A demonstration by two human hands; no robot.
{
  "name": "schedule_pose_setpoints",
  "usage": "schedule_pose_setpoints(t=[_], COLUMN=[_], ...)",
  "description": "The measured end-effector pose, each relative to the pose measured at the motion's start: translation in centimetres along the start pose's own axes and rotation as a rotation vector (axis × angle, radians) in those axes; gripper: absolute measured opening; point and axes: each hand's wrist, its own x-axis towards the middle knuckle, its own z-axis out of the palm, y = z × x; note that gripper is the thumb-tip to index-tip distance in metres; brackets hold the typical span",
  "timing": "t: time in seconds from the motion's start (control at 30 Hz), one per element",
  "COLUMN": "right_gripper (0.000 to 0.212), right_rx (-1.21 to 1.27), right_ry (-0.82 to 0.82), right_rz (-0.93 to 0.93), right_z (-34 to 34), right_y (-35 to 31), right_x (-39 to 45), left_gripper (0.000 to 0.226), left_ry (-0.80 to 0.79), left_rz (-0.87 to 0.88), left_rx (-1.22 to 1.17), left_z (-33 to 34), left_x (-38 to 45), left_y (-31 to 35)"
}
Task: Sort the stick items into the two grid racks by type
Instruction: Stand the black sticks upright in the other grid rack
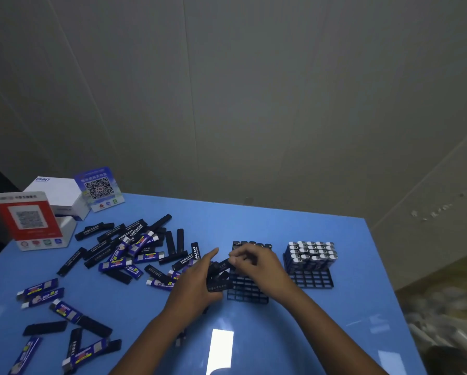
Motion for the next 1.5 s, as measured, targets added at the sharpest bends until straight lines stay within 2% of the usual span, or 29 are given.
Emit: schedule_pose_setpoints(t=[0.43,0.63,0.77,1.1,1.3,1.4,1.5], right_gripper=[0.007,0.009,0.009,0.009,0.006,0.018,0.041], right_rx=[-0.068,0.136,0.061,0.114,0.195,0.212,0.184], right_ry=[-0.003,-0.065,-0.055,-0.054,0.023,0.006,-0.052], right_rz=[0.012,0.033,0.02,0.022,0.118,0.156,0.124], right_z=[-2.5,-4.0,-4.8,-6.1,-6.1,-5.7,-5.4], right_y=[1.3,1.3,1.3,0.5,0.4,0.8,0.8], right_x=[-2.7,-3.6,-4.2,-4.4,-3.7,-3.5,-3.4], left_gripper=[0.094,0.086,0.089,0.086,0.08,0.082,0.084], left_ry=[-0.026,0.012,0.032,0.076,0.084,0.093,0.085], left_rz=[0.066,0.059,0.057,0.037,0.006,0.001,0.004], left_rx=[0.051,0.025,0.011,-0.044,-0.099,-0.122,-0.112], left_z=[2.7,3.5,4.0,3.7,2.8,2.2,1.5], left_x=[-0.9,-1.7,-2.0,-2.7,-2.3,-1.9,-1.5], left_y=[2.8,3.3,3.6,3.1,1.2,0.8,0.8])
